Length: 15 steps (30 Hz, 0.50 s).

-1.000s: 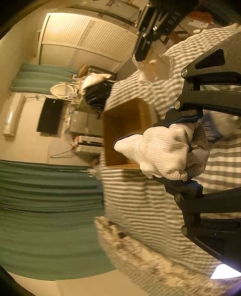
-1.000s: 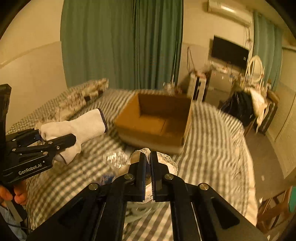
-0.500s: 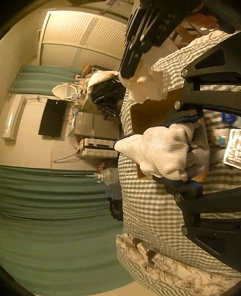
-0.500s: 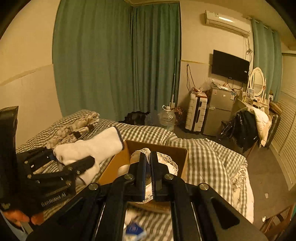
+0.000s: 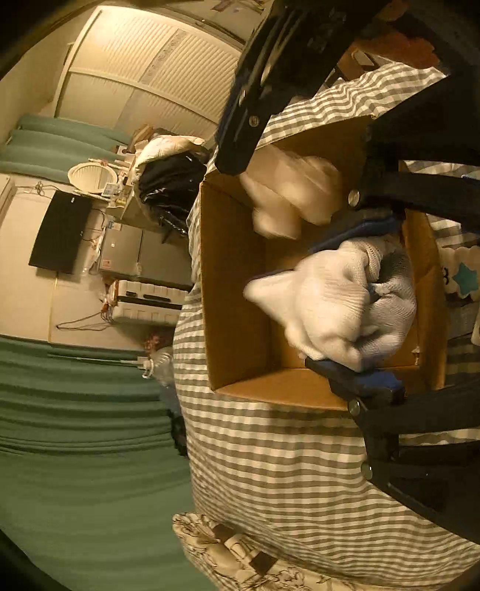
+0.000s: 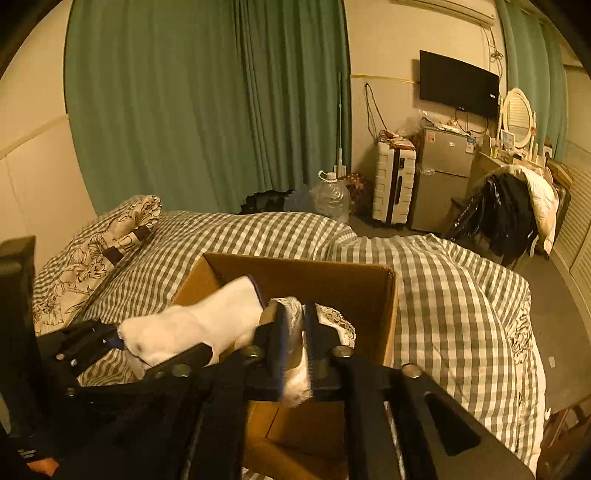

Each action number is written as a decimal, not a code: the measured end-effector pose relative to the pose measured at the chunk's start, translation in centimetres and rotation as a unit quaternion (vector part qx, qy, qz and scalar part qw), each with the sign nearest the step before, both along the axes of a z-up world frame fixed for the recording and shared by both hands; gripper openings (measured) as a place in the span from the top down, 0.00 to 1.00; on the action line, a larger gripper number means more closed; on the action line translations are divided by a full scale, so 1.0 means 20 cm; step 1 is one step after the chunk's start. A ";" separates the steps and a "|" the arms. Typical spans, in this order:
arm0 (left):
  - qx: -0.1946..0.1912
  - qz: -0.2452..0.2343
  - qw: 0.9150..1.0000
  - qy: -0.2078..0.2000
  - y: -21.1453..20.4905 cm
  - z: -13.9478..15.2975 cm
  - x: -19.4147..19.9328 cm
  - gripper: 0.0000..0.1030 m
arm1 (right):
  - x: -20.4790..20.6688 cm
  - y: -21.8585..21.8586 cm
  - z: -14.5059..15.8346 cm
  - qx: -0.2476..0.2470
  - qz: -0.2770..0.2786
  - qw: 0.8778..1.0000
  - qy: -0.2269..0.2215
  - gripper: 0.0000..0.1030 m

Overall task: Organize objects
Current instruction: 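Carry the sock into the cardboard box and open the left gripper while the right drops the lace cloth in, then grasp the clear plastic bottle with the left gripper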

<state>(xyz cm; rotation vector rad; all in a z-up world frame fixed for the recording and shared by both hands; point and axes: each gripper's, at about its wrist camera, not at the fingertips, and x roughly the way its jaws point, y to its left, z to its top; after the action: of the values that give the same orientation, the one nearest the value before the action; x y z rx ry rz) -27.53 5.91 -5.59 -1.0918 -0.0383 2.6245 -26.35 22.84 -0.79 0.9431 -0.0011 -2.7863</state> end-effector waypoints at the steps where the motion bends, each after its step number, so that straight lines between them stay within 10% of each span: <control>1: -0.002 0.001 1.000 0.002 0.00 0.01 0.01 0.34 | 0.01 0.01 0.02 0.000 -0.004 1.000 0.002 0.54; 4: -0.014 0.010 1.000 0.022 0.00 0.10 0.10 0.15 | 0.08 0.04 0.12 0.001 -0.014 1.000 0.021 0.48; 15: -0.031 0.038 0.996 0.078 -0.14 0.55 0.61 0.02 | 0.66 0.09 0.60 0.045 -0.035 0.996 0.075 0.23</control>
<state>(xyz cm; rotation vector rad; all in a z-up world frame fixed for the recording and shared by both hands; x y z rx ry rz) -15.27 3.10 5.33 -0.9189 0.0359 2.7880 -13.16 24.59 11.23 0.7649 0.1166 -2.9374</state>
